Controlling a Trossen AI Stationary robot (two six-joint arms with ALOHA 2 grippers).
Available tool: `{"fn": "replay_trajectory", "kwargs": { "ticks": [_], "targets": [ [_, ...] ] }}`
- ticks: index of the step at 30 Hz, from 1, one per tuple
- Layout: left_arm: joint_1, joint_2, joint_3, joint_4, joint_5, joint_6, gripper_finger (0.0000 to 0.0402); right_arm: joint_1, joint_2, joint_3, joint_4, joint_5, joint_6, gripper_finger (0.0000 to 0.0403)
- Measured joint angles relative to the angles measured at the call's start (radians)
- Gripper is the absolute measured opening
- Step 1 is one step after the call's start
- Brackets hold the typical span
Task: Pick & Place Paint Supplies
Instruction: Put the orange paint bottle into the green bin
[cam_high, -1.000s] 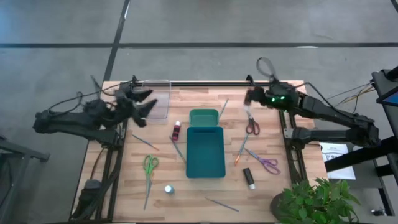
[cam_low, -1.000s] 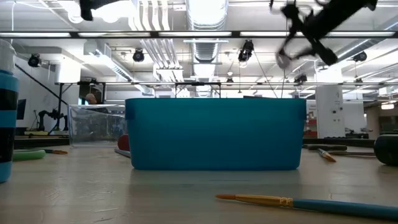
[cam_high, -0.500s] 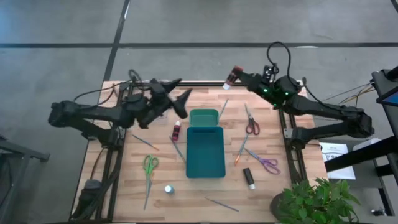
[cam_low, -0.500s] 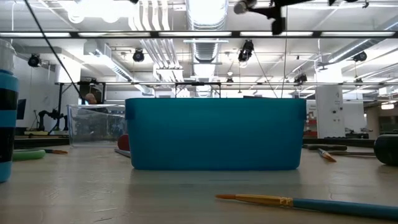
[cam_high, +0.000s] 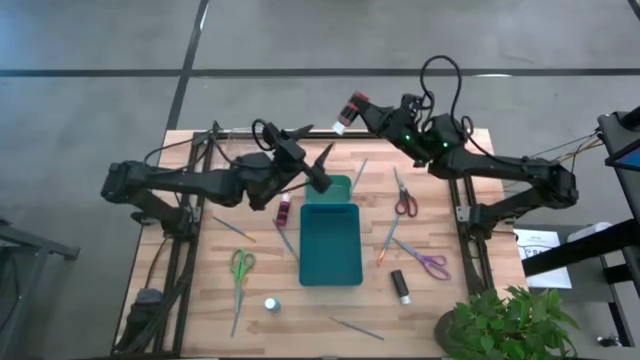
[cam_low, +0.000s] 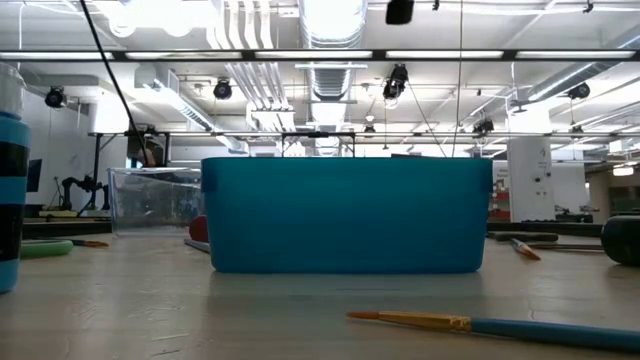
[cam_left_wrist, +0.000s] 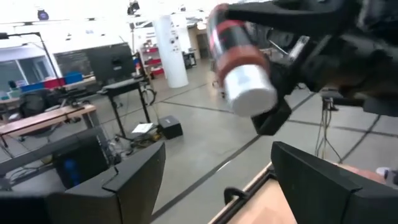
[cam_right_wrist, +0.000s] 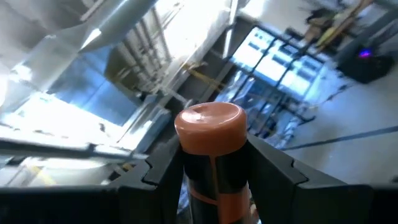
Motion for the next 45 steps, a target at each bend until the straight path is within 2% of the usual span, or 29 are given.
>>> {"fn": "replay_trajectory", "kwargs": {
  "ticks": [8,13,22,37,45],
  "targets": [
    [-0.003,0.004,-0.001,0.067,0.037,0.003,0.0301,0.006,0.086,0.091,0.001,-0.102,0.013,0.0148],
    [-0.005,0.004,-0.001,0.084,0.054,0.004,0.0301,0.006,0.119,0.098,0.024,-0.126,0.028,0.0148],
    [-0.005,-0.008,-0.001,0.092,0.054,0.0,0.0295,0.006,0.105,0.065,0.042,-0.127,0.041,0.0148],
    [-0.004,-0.008,-0.001,0.091,0.092,-0.008,0.0183,0.006,0.103,0.065,0.046,-0.124,0.042,0.0148],
    [-0.003,-0.008,-0.002,0.09,0.114,-0.031,0.0166,0.01,0.103,0.065,0.064,-0.131,0.042,0.0148]
  ]
}}
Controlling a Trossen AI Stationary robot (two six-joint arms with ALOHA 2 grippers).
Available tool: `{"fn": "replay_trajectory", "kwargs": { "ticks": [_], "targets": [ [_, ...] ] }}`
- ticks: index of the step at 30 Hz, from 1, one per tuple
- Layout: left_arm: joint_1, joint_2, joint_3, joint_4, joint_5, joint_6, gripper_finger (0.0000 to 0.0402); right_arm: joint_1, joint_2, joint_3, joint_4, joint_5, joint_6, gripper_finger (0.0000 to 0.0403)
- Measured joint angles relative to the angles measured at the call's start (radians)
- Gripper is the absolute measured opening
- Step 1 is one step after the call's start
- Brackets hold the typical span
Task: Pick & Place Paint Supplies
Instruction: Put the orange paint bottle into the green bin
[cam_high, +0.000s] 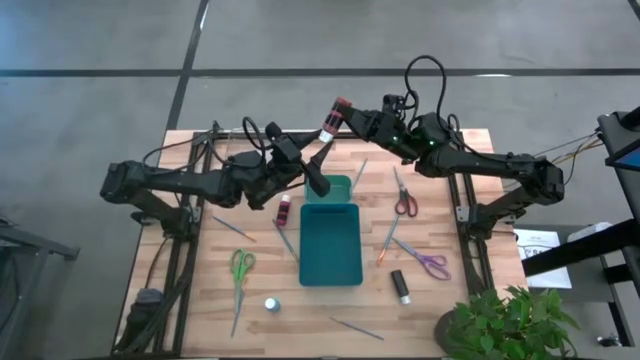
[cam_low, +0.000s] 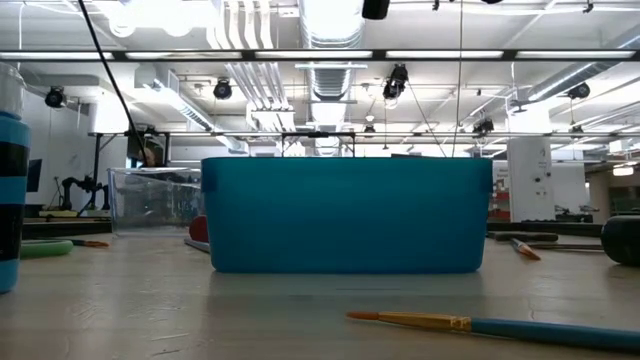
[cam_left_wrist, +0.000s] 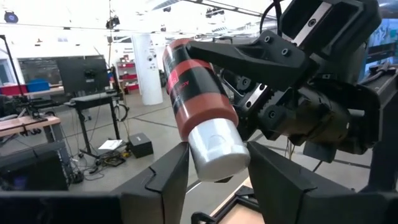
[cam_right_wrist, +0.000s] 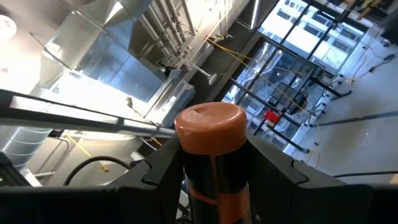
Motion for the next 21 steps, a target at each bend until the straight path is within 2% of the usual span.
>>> {"fn": "replay_trajectory", "kwargs": {
  "ticks": [14,21],
  "targets": [
    [0.002,0.0,-0.001,-0.006,-0.028,-0.031,0.0163,0.007,0.002,-0.001,-0.002,-0.005,-0.004,0.0148],
    [0.002,-0.004,-0.001,-0.012,-0.035,-0.056,0.0118,0.013,0.002,-0.001,-0.002,-0.007,-0.007,0.0148]
  ]
}}
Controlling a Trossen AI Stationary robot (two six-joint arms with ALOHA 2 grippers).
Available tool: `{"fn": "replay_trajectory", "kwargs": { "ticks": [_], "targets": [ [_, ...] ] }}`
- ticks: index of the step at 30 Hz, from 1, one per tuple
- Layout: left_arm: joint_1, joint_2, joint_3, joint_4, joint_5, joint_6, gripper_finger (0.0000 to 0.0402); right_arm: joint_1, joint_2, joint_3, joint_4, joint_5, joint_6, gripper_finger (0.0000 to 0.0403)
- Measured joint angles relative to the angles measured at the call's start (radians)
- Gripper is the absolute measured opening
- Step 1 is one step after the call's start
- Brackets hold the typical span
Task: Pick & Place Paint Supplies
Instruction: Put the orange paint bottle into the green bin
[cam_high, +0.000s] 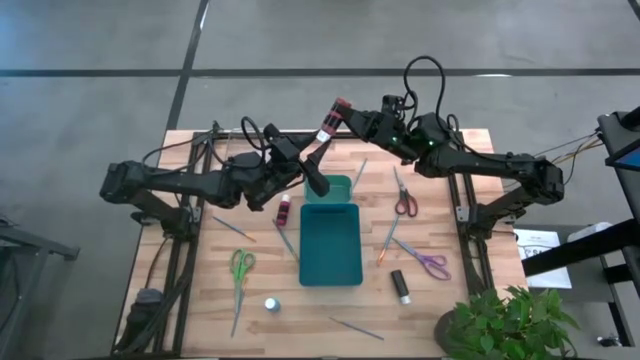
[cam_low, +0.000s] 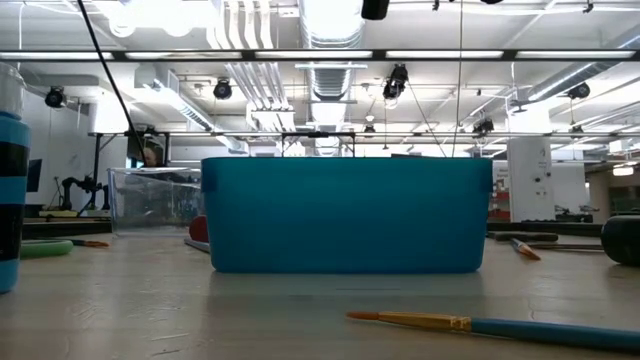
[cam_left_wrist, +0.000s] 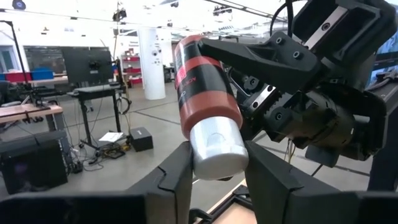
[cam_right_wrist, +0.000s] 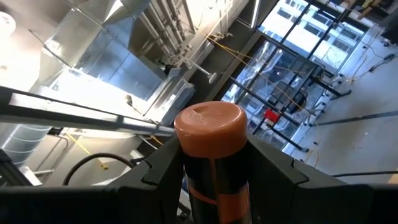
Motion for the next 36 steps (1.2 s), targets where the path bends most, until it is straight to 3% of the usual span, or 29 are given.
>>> {"fn": "replay_trajectory", "kwargs": {
  "ticks": [22,32,36],
  "targets": [
    [-0.002,-0.011,0.0,-0.037,-0.073,0.002,0.0118,0.013,0.0,-0.003,-0.023,-0.088,-0.03,0.0148],
    [-0.004,-0.022,0.001,-0.058,-0.043,0.011,0.0118,0.018,-0.005,-0.004,-0.012,-0.101,-0.064,0.0149],
    [-0.004,-0.026,0.001,-0.063,-0.037,0.011,0.0118,0.018,-0.005,-0.004,-0.003,-0.109,-0.055,0.0172]
  ]
}}
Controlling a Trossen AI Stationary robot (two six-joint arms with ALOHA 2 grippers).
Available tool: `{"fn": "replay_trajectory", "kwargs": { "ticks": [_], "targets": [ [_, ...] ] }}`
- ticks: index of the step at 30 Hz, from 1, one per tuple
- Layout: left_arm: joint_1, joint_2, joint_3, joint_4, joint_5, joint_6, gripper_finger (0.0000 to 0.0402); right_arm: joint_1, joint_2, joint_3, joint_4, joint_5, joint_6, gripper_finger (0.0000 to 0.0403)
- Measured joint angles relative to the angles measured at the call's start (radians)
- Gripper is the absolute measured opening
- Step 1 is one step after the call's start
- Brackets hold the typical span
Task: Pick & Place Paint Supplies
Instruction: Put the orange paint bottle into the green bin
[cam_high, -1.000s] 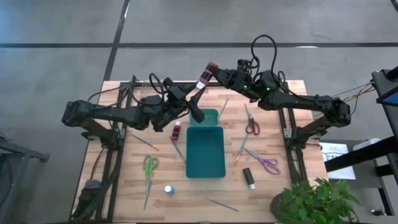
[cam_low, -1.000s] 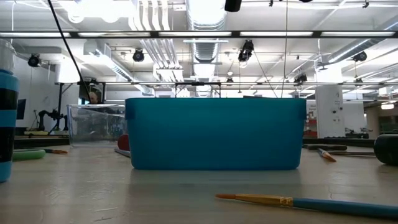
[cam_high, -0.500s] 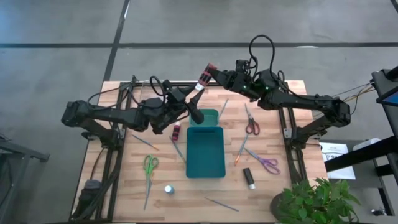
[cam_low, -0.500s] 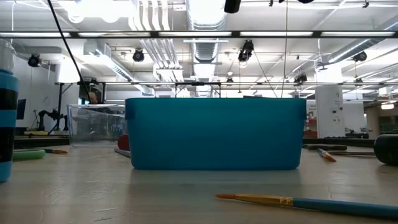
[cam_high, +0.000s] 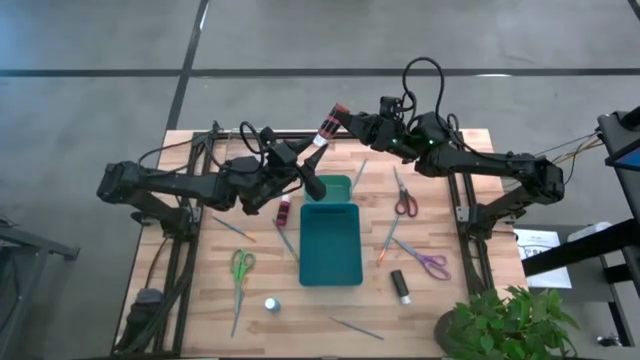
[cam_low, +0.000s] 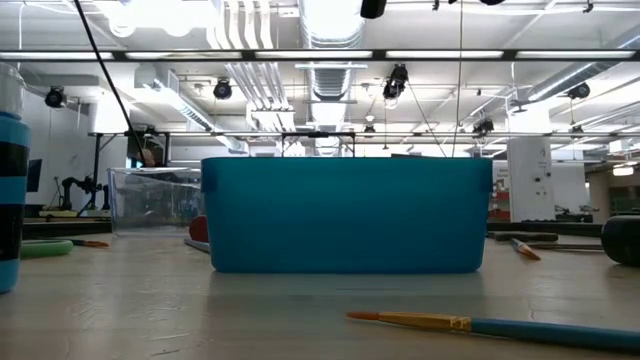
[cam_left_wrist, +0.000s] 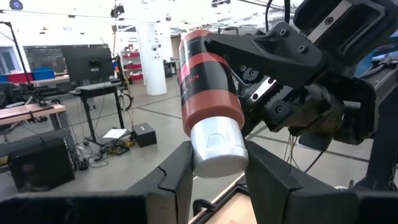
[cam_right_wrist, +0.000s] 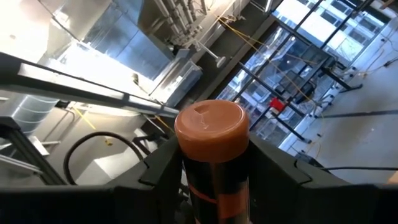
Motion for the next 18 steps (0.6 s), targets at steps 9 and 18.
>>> {"fn": "replay_trajectory", "kwargs": {
  "ticks": [9,18],
  "targets": [
    [-0.007,-0.001,0.0,-0.018,-0.006,-0.004,0.0118,0.0,-0.001,0.0,0.003,-0.008,0.008,0.0301],
    [-0.044,-0.018,0.0,-0.032,-0.003,-0.004,0.0118,-0.002,-0.011,0.0,0.006,-0.014,-0.034,0.0352]
  ]
}}
